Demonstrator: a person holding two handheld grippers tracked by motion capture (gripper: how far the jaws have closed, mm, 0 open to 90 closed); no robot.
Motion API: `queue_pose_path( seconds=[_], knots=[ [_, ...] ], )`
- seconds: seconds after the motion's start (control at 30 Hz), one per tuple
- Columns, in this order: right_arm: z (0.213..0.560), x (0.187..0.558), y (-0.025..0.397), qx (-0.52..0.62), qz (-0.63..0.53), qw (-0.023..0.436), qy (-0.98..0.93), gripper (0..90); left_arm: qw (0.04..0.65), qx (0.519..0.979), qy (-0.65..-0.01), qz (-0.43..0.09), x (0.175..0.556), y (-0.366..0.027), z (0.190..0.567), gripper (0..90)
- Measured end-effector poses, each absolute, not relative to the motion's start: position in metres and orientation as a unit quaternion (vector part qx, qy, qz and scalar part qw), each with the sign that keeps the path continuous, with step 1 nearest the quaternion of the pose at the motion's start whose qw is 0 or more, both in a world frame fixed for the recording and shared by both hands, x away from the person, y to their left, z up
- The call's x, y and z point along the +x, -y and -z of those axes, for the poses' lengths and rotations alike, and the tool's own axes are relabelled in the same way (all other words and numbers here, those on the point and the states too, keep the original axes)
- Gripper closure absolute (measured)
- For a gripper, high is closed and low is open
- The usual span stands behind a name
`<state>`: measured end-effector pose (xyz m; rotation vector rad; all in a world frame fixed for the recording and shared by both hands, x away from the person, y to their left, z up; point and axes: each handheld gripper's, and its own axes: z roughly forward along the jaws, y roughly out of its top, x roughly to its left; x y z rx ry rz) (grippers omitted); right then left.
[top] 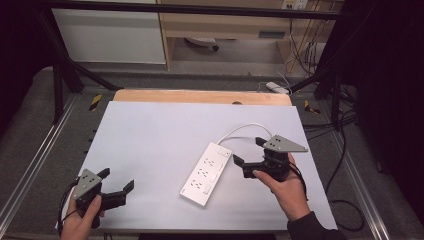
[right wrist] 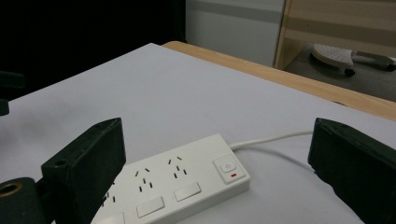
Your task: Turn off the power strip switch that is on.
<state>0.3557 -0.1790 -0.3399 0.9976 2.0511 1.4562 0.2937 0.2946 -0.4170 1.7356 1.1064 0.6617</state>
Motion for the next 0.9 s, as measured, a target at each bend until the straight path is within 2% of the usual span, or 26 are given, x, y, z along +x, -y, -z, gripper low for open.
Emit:
queue_pose_path(
  seconds=[0.23, 0.53, 0.7, 0.73, 0.77, 0.83, 0.87, 0.9],
  knots=[
    [0.341, 0.356, 0.168, 0.352, -0.528, 0.196, -0.748, 9.3, 0.472, 0.707, -0.452, -0.269, 0.294, -0.294, 0.417, 5.0],
    [0.333, 0.357, 0.158, 0.337, -0.539, 0.191, -0.748, 23.1, 0.469, 0.71, -0.45, -0.271, 0.294, -0.294, 0.417, 5.0],
    [0.334, 0.356, 0.15, 0.322, -0.54, 0.195, -0.753, 40.1, 0.469, 0.711, -0.449, -0.271, 0.294, -0.293, 0.417, 5.0],
    [0.334, 0.356, 0.15, 0.322, -0.54, 0.195, -0.753, 40.1, 0.469, 0.711, -0.449, -0.27, 0.294, -0.294, 0.417, 5.0],
    [0.335, 0.356, 0.148, 0.315, -0.546, 0.193, -0.752, 49.1, 0.469, 0.71, -0.449, -0.271, 0.294, -0.294, 0.417, 5.0],
    [0.336, 0.356, 0.146, 0.314, -0.547, 0.193, -0.752, 52.2, 0.469, 0.71, -0.45, -0.271, 0.294, -0.294, 0.417, 5.0],
    [0.336, 0.356, 0.143, 0.31, -0.551, 0.193, -0.751, 59.1, 0.47, 0.709, -0.452, -0.269, 0.294, -0.294, 0.417, 5.0],
    [0.336, 0.356, 0.143, 0.31, -0.551, 0.193, -0.751, 59.1, 0.47, 0.708, -0.453, -0.268, 0.294, -0.294, 0.418, 5.0]
  ],
)
